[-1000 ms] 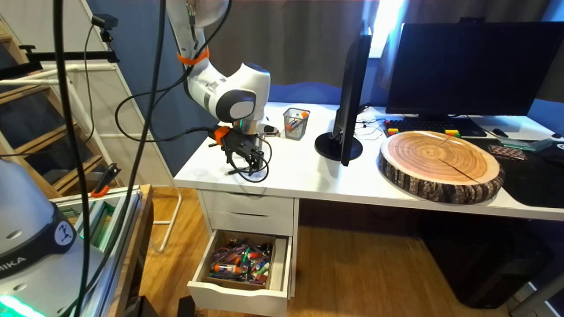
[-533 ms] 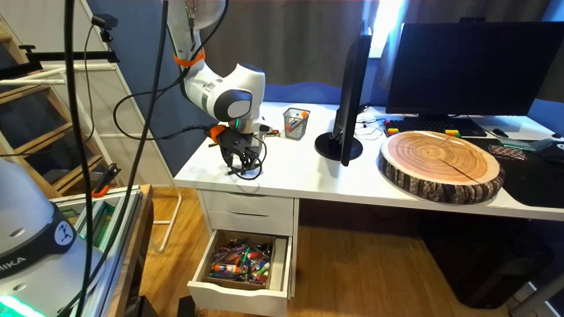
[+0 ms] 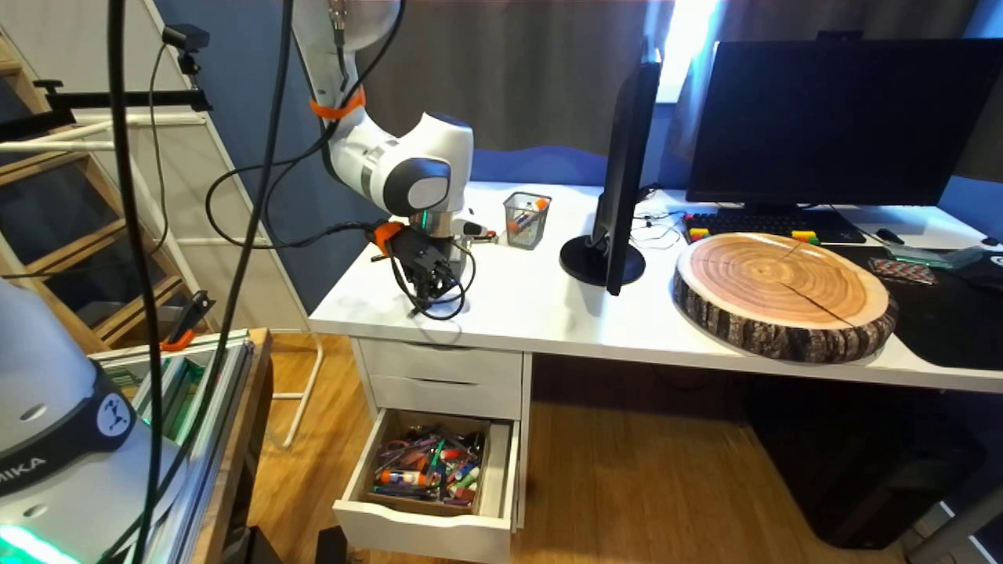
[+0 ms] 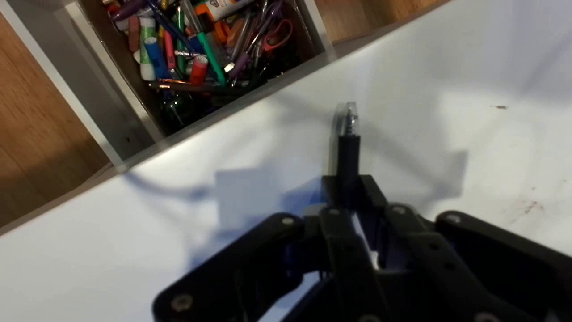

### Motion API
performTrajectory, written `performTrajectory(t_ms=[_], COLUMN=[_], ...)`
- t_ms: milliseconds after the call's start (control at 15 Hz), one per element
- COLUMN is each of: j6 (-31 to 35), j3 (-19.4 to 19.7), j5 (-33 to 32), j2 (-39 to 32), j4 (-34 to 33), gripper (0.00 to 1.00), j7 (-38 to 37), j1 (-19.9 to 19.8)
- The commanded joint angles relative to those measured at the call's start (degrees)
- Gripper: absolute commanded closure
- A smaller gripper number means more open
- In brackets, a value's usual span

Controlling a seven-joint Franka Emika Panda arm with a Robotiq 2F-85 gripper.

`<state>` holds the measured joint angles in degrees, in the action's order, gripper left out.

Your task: Lift the orange and black pens, put them on the stationary holder, put the orange pen to the left and black pen to the right

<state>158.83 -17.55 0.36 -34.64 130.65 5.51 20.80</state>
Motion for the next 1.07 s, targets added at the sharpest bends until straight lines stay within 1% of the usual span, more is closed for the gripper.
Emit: performTrajectory(t_ms=[0,200,467,667,867,1000], j6=[-1.2,-4.0,-10.1,-14.6,-18.7,-21.1], j3=[1.6,2.6,3.7,3.4,1.9,0.6], j5=[-2.3,-4.1,-7.3,-10.8,-13.8,-14.6], j2=[1.1,5.2,11.0,14.8,18.1,19.9], j4=[0.8,4.2,7.9,7.8,6.2,4.8], gripper=[0.95,0.94,0.95,0.94,0.94,0.94], j7=[-2.2,-2.6,-2.5,-0.7,2.2,5.3], j1=[1.3,1.7,1.4,1.0,0.6,0.2])
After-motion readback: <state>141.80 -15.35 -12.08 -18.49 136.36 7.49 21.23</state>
